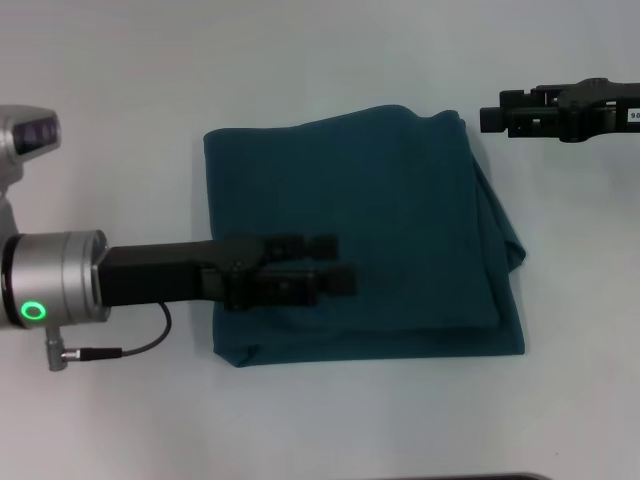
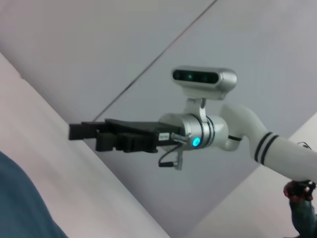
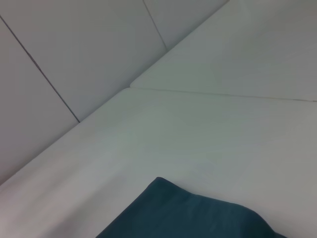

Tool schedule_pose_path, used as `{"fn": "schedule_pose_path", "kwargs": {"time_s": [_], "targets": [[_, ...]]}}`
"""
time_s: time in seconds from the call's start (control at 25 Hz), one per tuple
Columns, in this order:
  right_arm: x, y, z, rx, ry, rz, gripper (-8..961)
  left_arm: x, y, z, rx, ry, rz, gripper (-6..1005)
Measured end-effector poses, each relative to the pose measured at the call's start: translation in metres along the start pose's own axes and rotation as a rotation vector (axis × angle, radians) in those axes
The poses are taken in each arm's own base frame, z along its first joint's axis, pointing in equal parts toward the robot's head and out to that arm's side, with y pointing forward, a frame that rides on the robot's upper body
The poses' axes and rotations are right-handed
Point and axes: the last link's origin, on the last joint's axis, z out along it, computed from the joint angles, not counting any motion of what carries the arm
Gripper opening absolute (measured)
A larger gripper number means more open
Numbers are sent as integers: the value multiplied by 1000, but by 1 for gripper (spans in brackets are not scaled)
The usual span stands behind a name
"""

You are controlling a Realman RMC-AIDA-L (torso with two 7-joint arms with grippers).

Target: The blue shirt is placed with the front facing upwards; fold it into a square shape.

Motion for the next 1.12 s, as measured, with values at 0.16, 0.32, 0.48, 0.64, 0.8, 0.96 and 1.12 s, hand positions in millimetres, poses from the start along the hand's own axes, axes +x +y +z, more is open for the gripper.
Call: {"fn": "schedule_pose_path", "kwargs": {"time_s": [0.16, 0.32, 0.48, 0.64, 0.8, 0.96, 1.12], "targets": [[0, -1, -1, 3, 0, -2, 672, 4, -3, -7, 27, 15, 8, 913], [1, -1, -1, 6, -5, -27, 674, 9, -9, -12, 77, 37, 19, 914], [4, 4, 5, -13, -21, -103, 677, 15, -18, -16, 154, 52, 43, 914], [9, 12, 7, -44, -73, -172, 680, 19, -24, -19, 202, 56, 60, 914], [16, 20, 4, -85, -111, -243, 751, 26, -26, -29, 253, 54, 112, 914], [26, 27, -1, -111, -144, -319, 891, 29, -27, -42, 281, 47, 132, 914], [33, 28, -2, -100, -169, -354, 925, 26, -27, -51, 303, 40, 166, 915]]}}
